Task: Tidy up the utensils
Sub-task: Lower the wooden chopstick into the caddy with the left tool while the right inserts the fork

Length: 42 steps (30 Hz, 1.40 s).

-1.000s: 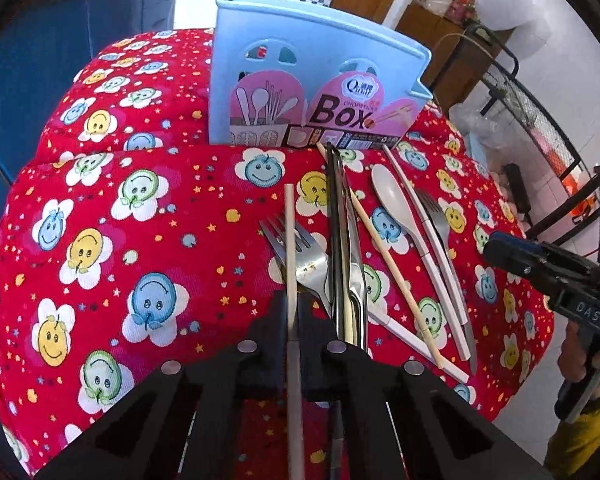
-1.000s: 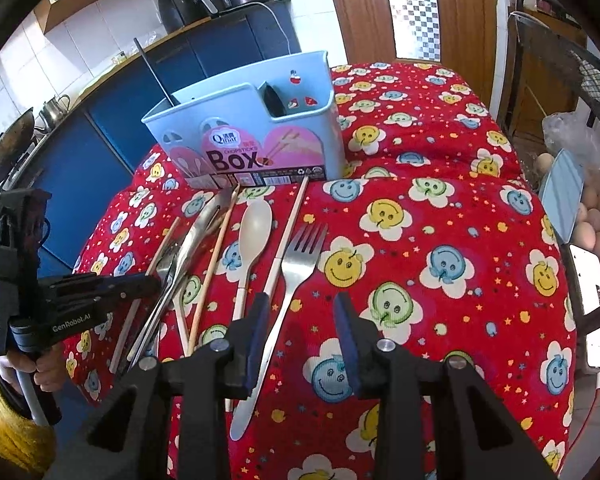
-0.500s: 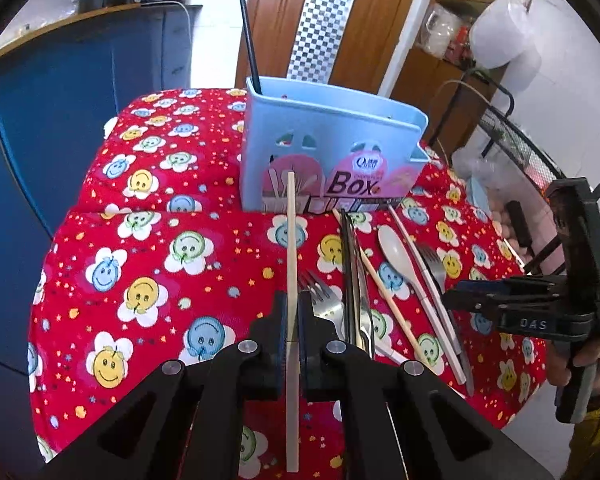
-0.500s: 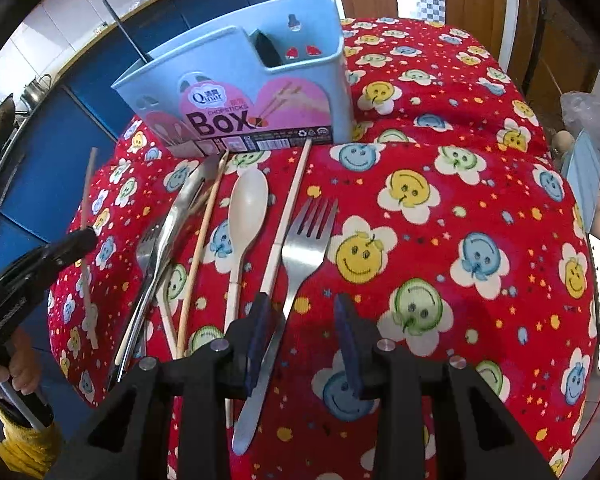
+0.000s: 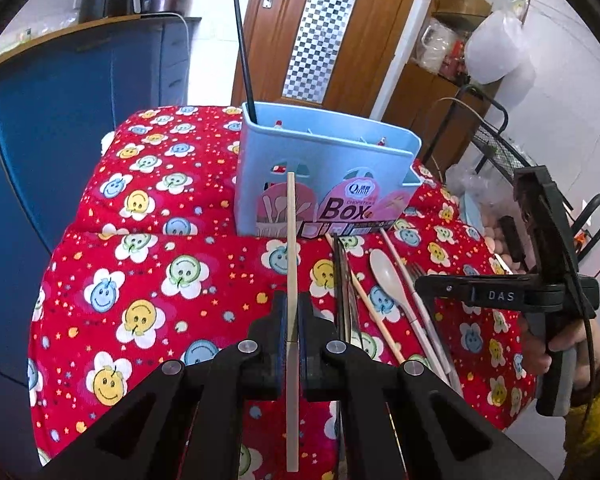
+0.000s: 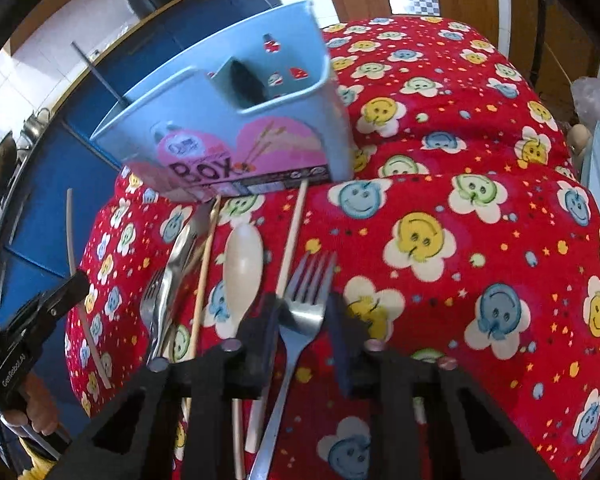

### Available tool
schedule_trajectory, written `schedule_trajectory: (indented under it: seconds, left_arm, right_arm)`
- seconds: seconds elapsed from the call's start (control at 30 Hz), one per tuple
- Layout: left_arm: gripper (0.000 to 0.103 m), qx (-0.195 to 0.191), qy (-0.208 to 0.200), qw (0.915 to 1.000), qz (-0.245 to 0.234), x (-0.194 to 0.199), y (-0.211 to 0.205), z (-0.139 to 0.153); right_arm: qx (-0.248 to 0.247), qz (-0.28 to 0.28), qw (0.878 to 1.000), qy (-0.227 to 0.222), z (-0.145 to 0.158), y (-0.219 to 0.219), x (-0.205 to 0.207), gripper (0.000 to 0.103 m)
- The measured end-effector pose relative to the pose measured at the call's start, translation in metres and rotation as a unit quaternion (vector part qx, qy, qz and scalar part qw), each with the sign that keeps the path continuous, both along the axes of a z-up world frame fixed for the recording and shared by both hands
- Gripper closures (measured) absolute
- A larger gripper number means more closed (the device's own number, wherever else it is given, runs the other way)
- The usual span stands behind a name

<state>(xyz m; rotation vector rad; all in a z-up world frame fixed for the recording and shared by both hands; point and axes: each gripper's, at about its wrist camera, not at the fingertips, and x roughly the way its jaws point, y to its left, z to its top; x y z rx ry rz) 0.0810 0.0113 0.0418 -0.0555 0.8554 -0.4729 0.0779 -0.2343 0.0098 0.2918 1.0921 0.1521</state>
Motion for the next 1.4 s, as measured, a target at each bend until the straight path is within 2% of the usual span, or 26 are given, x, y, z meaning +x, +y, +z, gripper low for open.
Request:
schedule_trajectory:
  seconds: [0.13, 0.4, 0.7, 0.9, 1.13, 1.27, 1.4]
  left_arm:
    - [0.098, -0.006, -0.009, 0.9999, -0.001, -0.001, -0.002, 0.004]
    - [0.098, -0.025, -0.028, 0.9993, 0.0, -0.003, -0.003, 0.015]
    - [0.098, -0.045, -0.074, 0.9961, 0.016, 0.012, -0.006, 0.049]
    - [0.098, -0.057, -0.131, 0.989, 0.037, 0.03, -0.012, 0.085]
    - [0.098, -0.069, -0.205, 0.9739, 0.071, 0.059, -0.025, 0.117]
    - [0.098, -0.075, -0.23, 0.9667, 0.083, 0.079, -0.031, 0.124]
    - [0.098, -0.073, -0.249, 0.9612, 0.094, 0.097, -0.036, 0.118]
  right_arm:
    - [0.026, 0.003, 1.0, -0.014, 0.005, -0.004, -0.004, 0.096]
    - [0.051, 0.02, 0.995, -0.084, 0.029, 0.003, -0.027, 0.1]
    - [0.058, 0.017, 0.979, -0.196, 0.082, 0.007, -0.049, 0.1]
    - [0.048, 0.005, 0.965, -0.256, 0.114, 0.005, -0.051, 0.101]
    - [0.04, -0.001, 0.953, -0.301, 0.141, 0.003, -0.033, 0.101]
    - [0.038, -0.002, 0.947, -0.319, 0.152, 0.002, -0.018, 0.101]
    - [0.032, -0.007, 0.938, -0.345, 0.164, 0.001, -0.002, 0.101]
